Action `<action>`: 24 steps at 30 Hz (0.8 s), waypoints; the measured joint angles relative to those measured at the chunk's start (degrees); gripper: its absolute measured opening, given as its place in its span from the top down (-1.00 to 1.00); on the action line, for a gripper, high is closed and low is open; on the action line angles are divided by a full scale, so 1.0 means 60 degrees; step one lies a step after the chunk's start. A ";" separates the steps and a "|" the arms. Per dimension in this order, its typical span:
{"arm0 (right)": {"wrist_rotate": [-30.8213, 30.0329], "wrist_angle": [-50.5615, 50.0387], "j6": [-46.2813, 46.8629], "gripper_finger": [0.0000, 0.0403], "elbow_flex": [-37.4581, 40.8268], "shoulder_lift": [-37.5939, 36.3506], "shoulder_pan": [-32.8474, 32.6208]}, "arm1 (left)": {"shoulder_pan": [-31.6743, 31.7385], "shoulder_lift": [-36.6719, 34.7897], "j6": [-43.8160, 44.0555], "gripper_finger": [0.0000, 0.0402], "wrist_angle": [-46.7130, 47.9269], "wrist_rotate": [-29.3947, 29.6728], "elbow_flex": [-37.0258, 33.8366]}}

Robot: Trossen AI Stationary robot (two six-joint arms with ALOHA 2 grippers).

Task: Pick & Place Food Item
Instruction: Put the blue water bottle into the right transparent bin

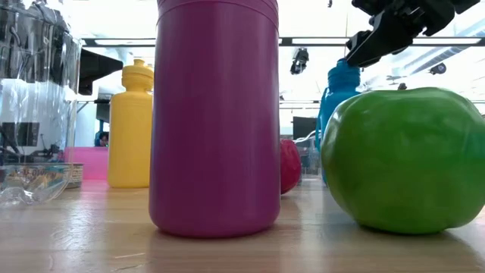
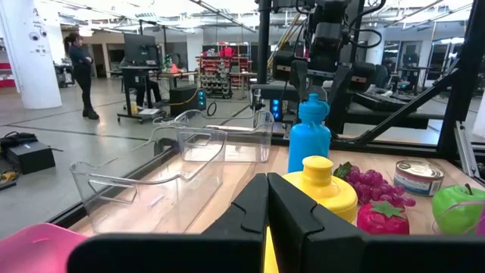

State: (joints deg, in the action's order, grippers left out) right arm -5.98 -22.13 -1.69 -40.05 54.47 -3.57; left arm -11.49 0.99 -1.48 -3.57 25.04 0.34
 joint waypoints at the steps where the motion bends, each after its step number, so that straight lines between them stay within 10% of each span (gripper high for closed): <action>1: 0.0000 0.0011 0.0000 -0.01 0.0000 -0.0009 0.0000 | -0.0004 0.0000 0.0000 0.94 0.0000 -0.0003 -0.0002; 24: 0.0076 0.0233 -0.0077 0.05 0.0000 0.0001 0.0000 | -0.0003 -0.0003 0.0000 0.94 0.0000 -0.0003 -0.0004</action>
State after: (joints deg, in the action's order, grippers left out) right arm -5.52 -20.73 -2.16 -40.05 54.48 -3.57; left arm -11.50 0.98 -1.48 -3.57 25.02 0.32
